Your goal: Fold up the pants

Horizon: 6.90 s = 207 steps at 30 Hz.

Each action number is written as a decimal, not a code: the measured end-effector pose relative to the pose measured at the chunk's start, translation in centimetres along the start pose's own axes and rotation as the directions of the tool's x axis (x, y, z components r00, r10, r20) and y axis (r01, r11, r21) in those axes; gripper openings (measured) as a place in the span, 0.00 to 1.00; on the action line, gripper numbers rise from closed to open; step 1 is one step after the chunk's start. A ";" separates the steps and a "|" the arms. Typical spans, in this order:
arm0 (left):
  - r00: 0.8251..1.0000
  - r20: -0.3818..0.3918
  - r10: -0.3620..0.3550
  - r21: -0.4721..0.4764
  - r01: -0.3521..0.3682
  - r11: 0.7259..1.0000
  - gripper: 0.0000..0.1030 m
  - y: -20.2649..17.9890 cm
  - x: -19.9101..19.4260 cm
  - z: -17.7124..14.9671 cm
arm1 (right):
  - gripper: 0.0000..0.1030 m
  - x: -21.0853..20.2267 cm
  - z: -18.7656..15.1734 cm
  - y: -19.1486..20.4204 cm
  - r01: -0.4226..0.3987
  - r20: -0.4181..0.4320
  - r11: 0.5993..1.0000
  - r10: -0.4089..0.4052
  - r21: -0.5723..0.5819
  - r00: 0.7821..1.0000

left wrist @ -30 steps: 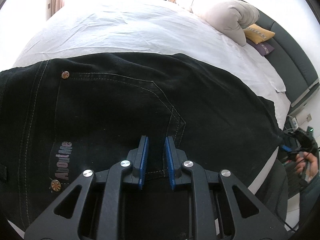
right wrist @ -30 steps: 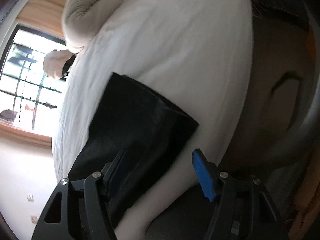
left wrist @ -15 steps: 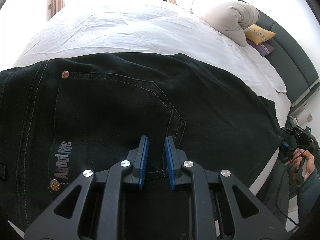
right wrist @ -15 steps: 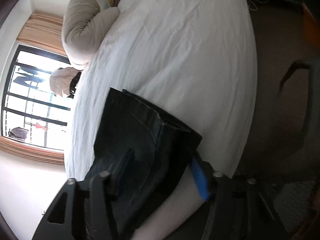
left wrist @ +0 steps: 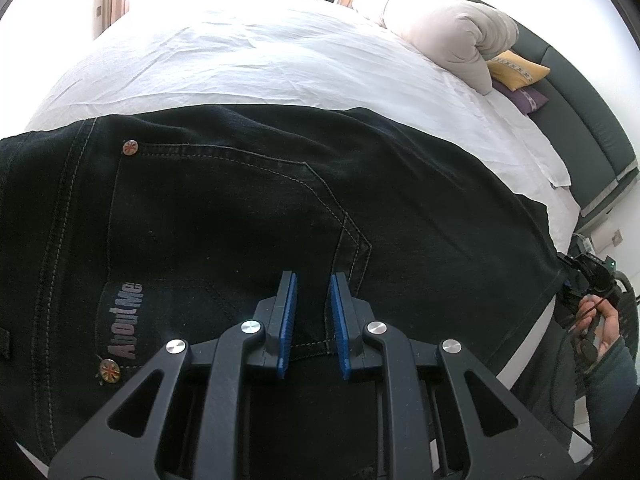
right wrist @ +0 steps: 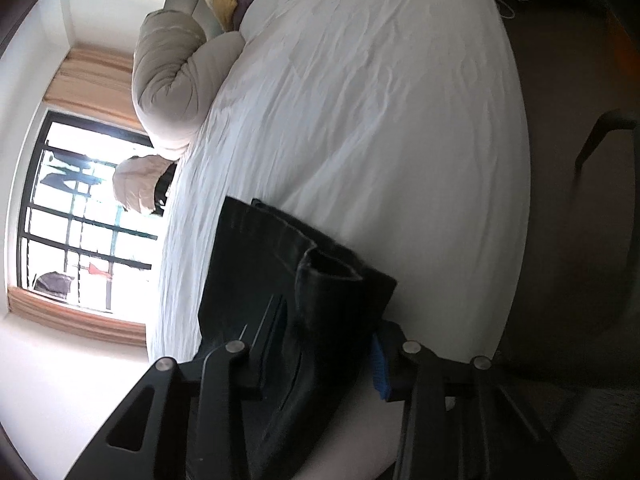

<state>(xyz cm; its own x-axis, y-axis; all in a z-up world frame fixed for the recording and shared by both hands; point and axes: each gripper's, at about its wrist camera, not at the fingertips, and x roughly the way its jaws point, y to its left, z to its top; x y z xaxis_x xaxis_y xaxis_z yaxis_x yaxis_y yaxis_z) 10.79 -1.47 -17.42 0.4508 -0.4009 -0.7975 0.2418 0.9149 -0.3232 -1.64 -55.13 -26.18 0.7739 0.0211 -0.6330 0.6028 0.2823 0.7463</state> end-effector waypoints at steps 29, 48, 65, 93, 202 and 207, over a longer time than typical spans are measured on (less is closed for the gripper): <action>0.992 0.029 -0.125 -0.083 0.127 0.988 0.16 -1.8 -2.4 2.9 | 0.09 -1.2 -5.0 12.2 0.102 0.097 0.847 -0.059 -0.522 0.993; 0.868 -0.079 -0.490 -0.350 0.436 0.829 0.74 -6.8 4.0 6.0 | 0.09 1.1 -28.2 20.2 -0.016 -0.023 0.082 -0.089 -0.997 0.996; 0.767 -0.140 -0.627 -0.493 0.495 0.715 0.69 -7.2 8.3 6.5 | 0.09 -0.8 -32.2 22.0 -0.054 -0.053 -0.025 -0.035 -0.998 0.998; 0.918 -0.159 -0.364 -0.295 0.307 0.905 0.05 3.6 3.8 5.3 | 0.12 2.6 -39.5 23.0 -0.248 -0.239 -0.081 -0.112 -0.965 0.965; 0.845 0.533 -0.040 -0.673 0.452 0.586 0.81 20.8 -12.2 -11.3 | 0.75 7.0 -21.1 20.6 -0.483 -0.736 0.770 0.026 -0.417 0.677; 0.871 0.484 -0.084 -0.697 0.442 0.565 0.29 20.1 -10.2 -11.0 | 0.74 7.3 -21.6 20.8 -0.504 -0.748 0.765 0.045 -0.400 0.662</action>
<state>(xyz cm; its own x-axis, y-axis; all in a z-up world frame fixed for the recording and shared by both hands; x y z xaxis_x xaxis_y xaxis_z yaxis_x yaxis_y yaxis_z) 1.58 21.56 -21.36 0.7884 -0.4490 -0.4206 -0.2625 0.3728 -0.8900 12.39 -28.40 -19.69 0.3937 0.7444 -0.5393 -0.0067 0.5890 0.8081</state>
